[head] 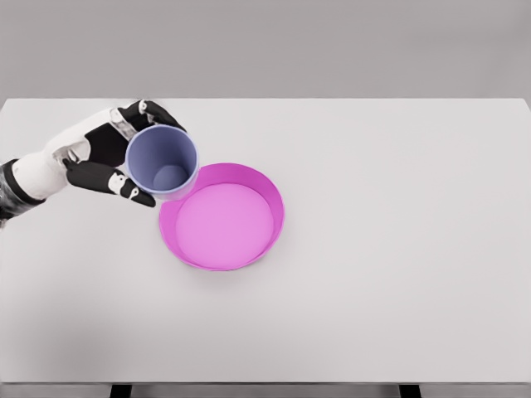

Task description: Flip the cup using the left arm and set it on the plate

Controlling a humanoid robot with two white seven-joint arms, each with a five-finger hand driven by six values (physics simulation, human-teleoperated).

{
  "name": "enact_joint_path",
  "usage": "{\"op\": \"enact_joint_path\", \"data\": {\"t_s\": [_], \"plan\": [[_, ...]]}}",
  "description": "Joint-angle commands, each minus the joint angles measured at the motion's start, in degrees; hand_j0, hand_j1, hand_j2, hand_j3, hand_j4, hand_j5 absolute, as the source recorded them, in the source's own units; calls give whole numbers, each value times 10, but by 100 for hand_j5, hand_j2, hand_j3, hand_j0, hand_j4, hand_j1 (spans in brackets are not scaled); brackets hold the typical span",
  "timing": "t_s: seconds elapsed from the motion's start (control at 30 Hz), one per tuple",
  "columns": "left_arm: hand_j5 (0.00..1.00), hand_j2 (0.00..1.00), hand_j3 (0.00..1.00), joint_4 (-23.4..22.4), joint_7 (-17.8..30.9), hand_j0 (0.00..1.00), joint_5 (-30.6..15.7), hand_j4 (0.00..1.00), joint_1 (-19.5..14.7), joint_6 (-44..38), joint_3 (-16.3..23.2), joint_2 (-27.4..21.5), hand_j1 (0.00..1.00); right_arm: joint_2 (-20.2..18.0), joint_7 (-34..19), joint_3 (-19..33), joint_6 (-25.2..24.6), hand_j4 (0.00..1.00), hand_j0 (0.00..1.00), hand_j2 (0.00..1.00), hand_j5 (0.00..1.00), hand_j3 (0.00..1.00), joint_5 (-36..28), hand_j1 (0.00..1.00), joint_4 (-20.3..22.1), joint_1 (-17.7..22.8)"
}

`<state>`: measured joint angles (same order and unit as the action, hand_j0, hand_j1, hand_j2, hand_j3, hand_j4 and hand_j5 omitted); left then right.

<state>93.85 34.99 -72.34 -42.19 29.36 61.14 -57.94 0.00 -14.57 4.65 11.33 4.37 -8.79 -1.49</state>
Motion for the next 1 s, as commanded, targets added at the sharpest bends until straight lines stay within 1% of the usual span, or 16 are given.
{"op": "enact_joint_path", "data": {"t_s": [0.0, 0.07, 0.13, 0.17, 0.2, 0.27, 0.3, 0.33, 0.43, 0.47, 0.57, 0.63, 0.73, 0.8, 0.87, 0.97], "plan": [[40, 40, 40, 29, 0, 40, -59, 40, -1, -19, 28, -4, 40, 0, 0, 0, 0, 100, 100, 100, 100, 100, 0, 100, 0, 0], [37, 37, 37, 51, 0, 37, -106, 37, -3, -53, 30, -9, 37, 0, 0, 0, 0, 100, 100, 100, 100, 100, 0, 100, 0, 0], [36, 36, 36, 53, 0, 36, -162, 36, -4, -70, 32, -6, 36, 0, 0, 0, 0, 100, 100, 100, 100, 100, 0, 100, 0, 0], [36, 36, 36, 54, 0, 36, -184, 36, -4, -70, 48, -3, 36, 0, 0, 0, 0, 100, 100, 100, 100, 100, 0, 100, 0, 0], [36, 36, 36, 53, 0, 36, -191, 36, -4, -72, 61, -1, 36, 0, 0, 0, 0, 100, 100, 100, 100, 100, 0, 100, 0, 0], [36, 36, 36, 49, 0, 36, -185, 36, -4, -91, 71, 13, 36, 0, 0, 0, 0, 100, 100, 100, 100, 100, 0, 100, 0, 0], [37, 37, 37, 40, 0, 37, -171, 37, -4, -101, 71, 27, 37, 0, 0, 0, 0, 100, 100, 100, 100, 100, 0, 100, 0, 0], [37, 37, 37, 23, 0, 37, -137, 37, -6, -116, 68, 43, 37, 0, 0, 0, 0, 100, 100, 100, 100, 100, 0, 100, 0, 0], [37, 37, 37, -15, 0, 37, -98, 37, -8, -117, 63, 75, 37, 0, 0, 0, 0, 100, 100, 100, 100, 100, 0, 100, 0, 0], [36, 36, 36, -38, 0, 36, -97, 36, -14, -120, 63, 90, 36, 0, 0, 0, 0, 100, 100, 100, 100, 100, 0, 100, 0, 0], [37, 37, 37, -72, 0, 37, -97, 37, -25, -130, 63, 117, 37, 0, 0, 0, 0, 100, 100, 100, 100, 100, 0, 100, 0, 0], [37, 37, 37, -81, 0, 37, -97, 37, -26, -130, 65, 135, 37, 0, 0, 0, 0, 100, 100, 100, 100, 100, 0, 100, 0, 0], [37, 37, 37, -117, 0, 37, -89, 37, -25, -130, 71, 161, 37, 0, 0, 0, 0, 100, 100, 100, 100, 100, 0, 100, 0, 0], [37, 37, 37, -122, 0, 37, -85, 37, -25, -130, 71, 165, 37, 0, 0, 0, 0, 100, 100, 100, 100, 100, 0, 100, 0, 0], [37, 37, 37, -142, 0, 37, -84, 37, -22, -130, 72, 180, 37, 0, 0, 0, 0, 100, 100, 100, 100, 100, 0, 100, 0, 0], [37, 37, 37, -169, 0, 37, -78, 37, -23, -130, 72, 187, 37, 0, 0, 0, 0, 100, 100, 100, 100, 100, 0, 100, 0, 0]]}}
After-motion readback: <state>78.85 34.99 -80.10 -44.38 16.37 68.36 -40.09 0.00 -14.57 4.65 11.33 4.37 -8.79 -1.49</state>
